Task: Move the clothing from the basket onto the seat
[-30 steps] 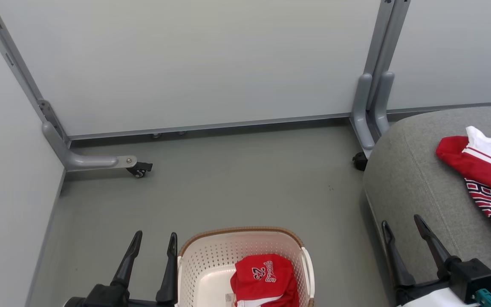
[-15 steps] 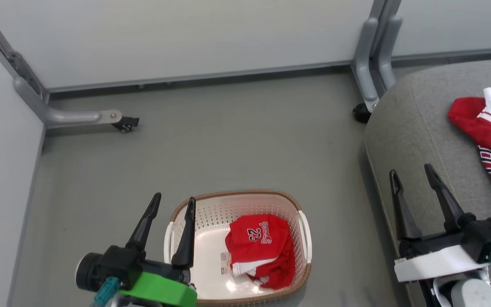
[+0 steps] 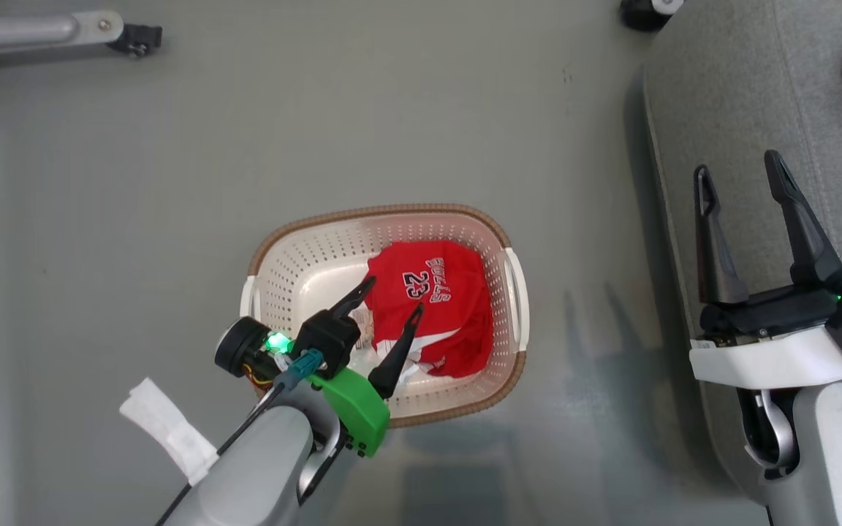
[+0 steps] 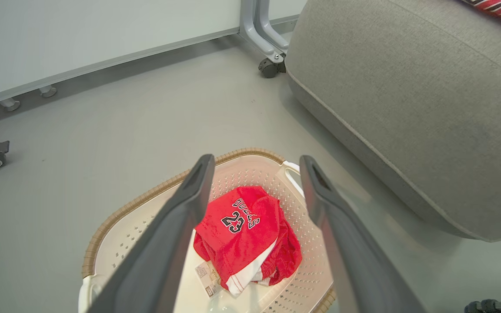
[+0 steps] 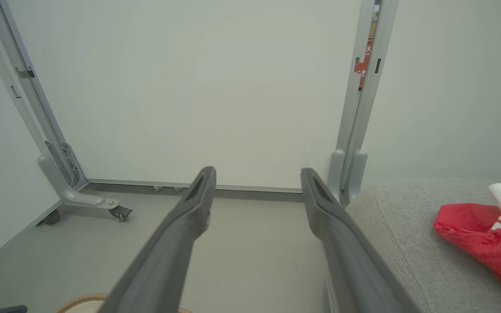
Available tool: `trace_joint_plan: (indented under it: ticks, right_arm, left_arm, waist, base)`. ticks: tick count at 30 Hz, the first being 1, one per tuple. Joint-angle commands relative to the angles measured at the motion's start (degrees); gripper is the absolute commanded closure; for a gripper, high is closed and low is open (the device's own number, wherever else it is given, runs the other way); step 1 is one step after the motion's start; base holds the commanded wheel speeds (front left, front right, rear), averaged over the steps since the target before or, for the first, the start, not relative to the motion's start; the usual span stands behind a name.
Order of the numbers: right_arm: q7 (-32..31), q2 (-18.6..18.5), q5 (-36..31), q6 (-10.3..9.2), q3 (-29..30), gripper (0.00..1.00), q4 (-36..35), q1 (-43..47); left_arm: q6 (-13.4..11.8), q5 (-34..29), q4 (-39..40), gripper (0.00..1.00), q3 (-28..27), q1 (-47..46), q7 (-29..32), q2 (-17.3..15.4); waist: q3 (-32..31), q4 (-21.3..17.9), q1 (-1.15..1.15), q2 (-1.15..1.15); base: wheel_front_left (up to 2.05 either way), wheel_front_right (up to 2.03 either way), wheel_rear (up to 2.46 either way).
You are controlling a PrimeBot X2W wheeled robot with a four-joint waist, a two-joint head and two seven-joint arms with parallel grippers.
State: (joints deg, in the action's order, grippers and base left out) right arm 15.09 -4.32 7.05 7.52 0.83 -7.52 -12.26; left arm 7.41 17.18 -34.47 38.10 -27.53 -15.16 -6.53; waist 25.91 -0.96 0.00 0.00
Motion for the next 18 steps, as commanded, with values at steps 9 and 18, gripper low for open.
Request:
trace_joint_plan:
  ticks: [9, 18]
  right_arm:
    - [0.1, 0.1, -1.1, -0.06, -1.7, 0.0, -1.9, -5.7]
    - [0.1, 0.9, -1.2, -0.06, -2.5, 0.0, -3.8, -8.3]
  left_arm:
    - [0.1, 12.3, -17.4, 0.0, 13.0, -15.6, 2.6, -0.3]
    - [0.1, 21.7, -24.4, 0.0, 21.8, -23.9, 6.4, -2.8]
  waist:
    - [18.3, -6.5, 0.0, 0.0]
    - [25.3, -9.4, 0.0, 0.0]
  base:
    - [0.0, 0.0, 0.0]
    - [0.0, 0.0, 0.0]
